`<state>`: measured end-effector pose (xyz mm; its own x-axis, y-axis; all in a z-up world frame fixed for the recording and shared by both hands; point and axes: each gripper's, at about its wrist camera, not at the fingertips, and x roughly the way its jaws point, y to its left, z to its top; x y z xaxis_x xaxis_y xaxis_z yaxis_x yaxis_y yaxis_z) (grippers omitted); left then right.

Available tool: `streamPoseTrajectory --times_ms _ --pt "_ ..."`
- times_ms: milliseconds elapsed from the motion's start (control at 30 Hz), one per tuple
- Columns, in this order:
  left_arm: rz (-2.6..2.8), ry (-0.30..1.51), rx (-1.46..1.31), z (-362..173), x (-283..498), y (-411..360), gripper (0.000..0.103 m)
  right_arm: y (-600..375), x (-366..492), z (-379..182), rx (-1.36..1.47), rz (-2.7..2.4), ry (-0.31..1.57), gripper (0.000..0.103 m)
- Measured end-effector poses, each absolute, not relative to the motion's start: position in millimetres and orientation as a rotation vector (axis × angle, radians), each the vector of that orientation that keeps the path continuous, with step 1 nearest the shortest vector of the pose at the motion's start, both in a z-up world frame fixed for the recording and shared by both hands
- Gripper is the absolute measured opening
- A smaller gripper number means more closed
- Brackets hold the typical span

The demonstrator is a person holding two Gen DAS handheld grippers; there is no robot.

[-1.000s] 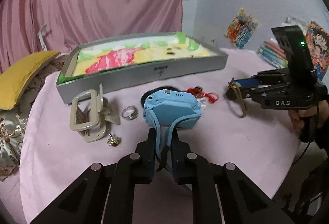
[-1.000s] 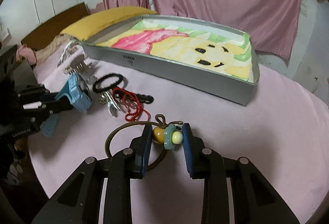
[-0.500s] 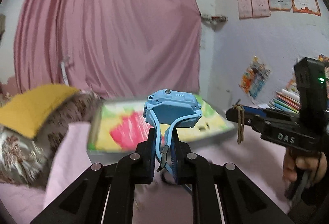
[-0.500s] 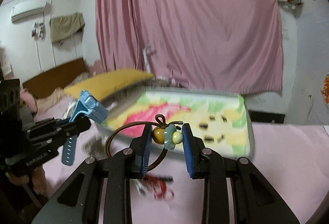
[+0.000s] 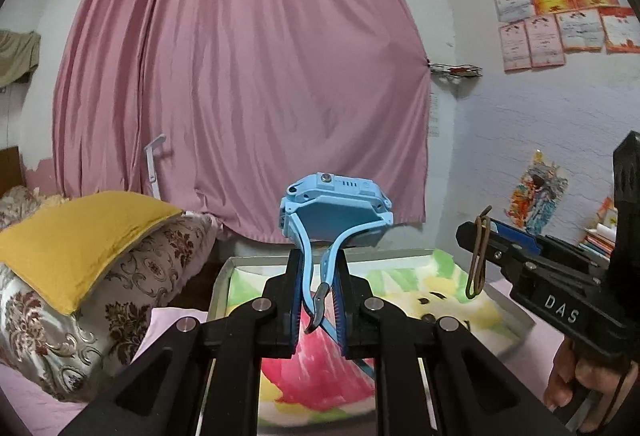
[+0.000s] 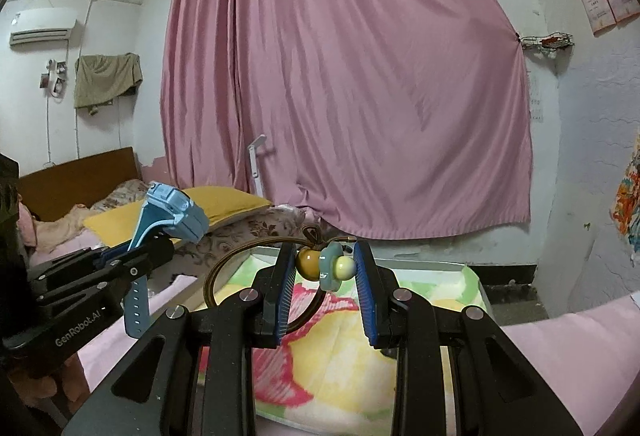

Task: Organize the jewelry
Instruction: 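Carry the smartwatch into the tray and open the left tool while the right tool releases the hair band there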

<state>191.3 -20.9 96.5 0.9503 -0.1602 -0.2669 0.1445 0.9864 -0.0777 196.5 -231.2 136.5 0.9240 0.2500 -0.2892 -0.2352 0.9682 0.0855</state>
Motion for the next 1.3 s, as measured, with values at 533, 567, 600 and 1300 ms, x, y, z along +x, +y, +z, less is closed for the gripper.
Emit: streamPoseTrajectory --times_ms 533,567,600,1300 --pt "-0.164 0.643 -0.166 52.6 244.3 6.2 0.013 -208.4 260.2 78.1 0.037 0.323 0.709 0.026" --pt "-0.167 0.659 -0.158 51.2 247.2 5.4 0.013 -207.3 262.2 73.7 0.035 0.332 0.731 0.026" --pt "-0.169 0.682 -0.148 47.8 249.1 3.4 0.013 -206.6 263.2 70.7 0.031 0.335 0.742 0.026" --pt "-0.191 0.874 -0.147 21.8 264.6 0.3 0.026 -209.3 269.6 53.7 0.028 0.340 0.840 0.040"
